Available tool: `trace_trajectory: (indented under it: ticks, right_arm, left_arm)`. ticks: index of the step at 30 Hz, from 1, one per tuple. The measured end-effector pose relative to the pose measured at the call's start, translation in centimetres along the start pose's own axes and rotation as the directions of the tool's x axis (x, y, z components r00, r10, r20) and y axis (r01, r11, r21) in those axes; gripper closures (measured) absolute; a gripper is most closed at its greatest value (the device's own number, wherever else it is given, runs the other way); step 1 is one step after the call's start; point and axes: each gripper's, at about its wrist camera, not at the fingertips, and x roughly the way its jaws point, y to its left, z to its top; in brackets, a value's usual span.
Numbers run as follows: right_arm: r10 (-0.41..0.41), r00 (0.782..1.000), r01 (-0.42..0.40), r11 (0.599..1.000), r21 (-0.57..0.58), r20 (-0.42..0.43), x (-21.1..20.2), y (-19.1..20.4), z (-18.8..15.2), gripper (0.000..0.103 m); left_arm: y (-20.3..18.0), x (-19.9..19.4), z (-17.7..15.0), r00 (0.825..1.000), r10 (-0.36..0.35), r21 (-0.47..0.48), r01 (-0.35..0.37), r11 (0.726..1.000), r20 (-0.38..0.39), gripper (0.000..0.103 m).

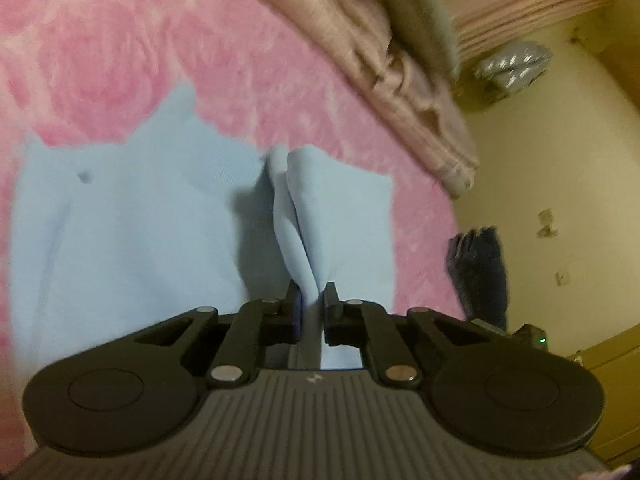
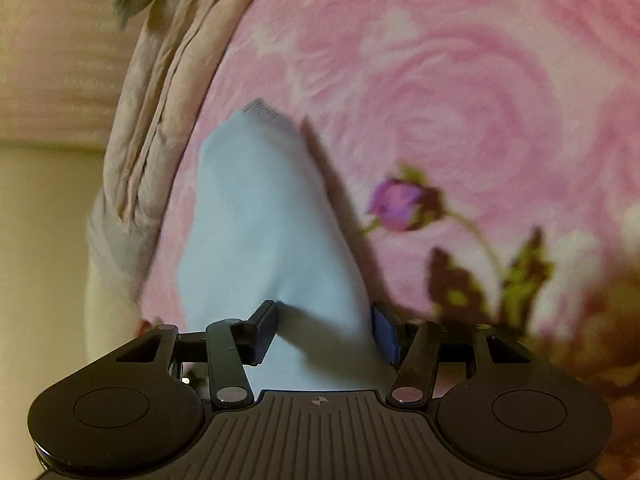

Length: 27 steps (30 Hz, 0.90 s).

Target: Fold clothes

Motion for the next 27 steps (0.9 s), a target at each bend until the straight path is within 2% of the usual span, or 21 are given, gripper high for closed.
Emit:
trace_trajectory:
  ticks: [4,6,9,12,15,17,19,22,24,27]
  right_arm:
    - [0.026,0.999,-0.029,0.997,-0.074,-0.037,1.2,3.2,-1.0,0.048]
    - [0.038,0.997,-0.045,0.993,-0.106,-0.068,2.0,4.7,-1.7,0.048]
    - [-0.006,0.995,-0.013,0.981,-0.194,-0.098,4.0,6.6,-3.4,0.048]
    - [-0.067,0.996,0.044,0.954,-0.295,-0.066,5.1,7.7,-5.2,0.048]
    - [-0.082,0.996,0.063,0.93,-0.362,-0.037,5.0,8.1,-6.1,0.048]
    - [-0.086,0.996,0.079,0.903,-0.422,0.001,4.8,8.2,-6.6,0.048]
    - [-0.082,0.995,0.103,0.864,-0.493,0.065,4.0,8.1,-7.5,0.047]
    - [-0.063,0.982,0.16,0.769,-0.619,0.176,1.4,7.3,-9.9,0.047]
    - [-0.056,0.97,0.209,0.69,-0.693,0.237,-0.5,6.1,-11.8,0.047]
    - [-0.059,0.954,0.274,0.573,-0.773,0.294,-3.2,4.2,-15.2,0.047]
  left_arm:
    - [0.2,-4.3,0.9,0.997,0.024,0.018,-0.025,1.0,0.078,0.097]
    - [1.7,-5.5,1.3,0.995,0.052,-0.009,-0.051,0.999,0.086,0.097]
    - [4.0,-7.3,1.9,0.991,0.094,-0.051,-0.089,0.995,0.096,0.096]
    - [5.5,-7.4,1.5,0.988,0.125,-0.064,-0.12,0.991,0.092,0.096]
    - [5.9,-7.0,1.3,0.988,0.101,-0.064,-0.094,0.993,0.113,0.096]
    - [6.2,-6.3,1.2,0.987,0.113,-0.044,-0.108,0.993,0.111,0.095]
    - [6.5,-5.8,1.0,0.985,0.141,-0.06,-0.136,0.989,0.101,0.092]
    - [6.0,-7.7,0.2,0.977,0.143,-0.086,-0.131,0.988,0.156,0.09]
    - [4.9,-9.9,-1.7,0.962,0.177,-0.089,-0.161,0.983,0.207,0.081]
    - [3.3,-13.2,-4.5,0.935,0.222,-0.099,-0.202,0.974,0.278,0.077]
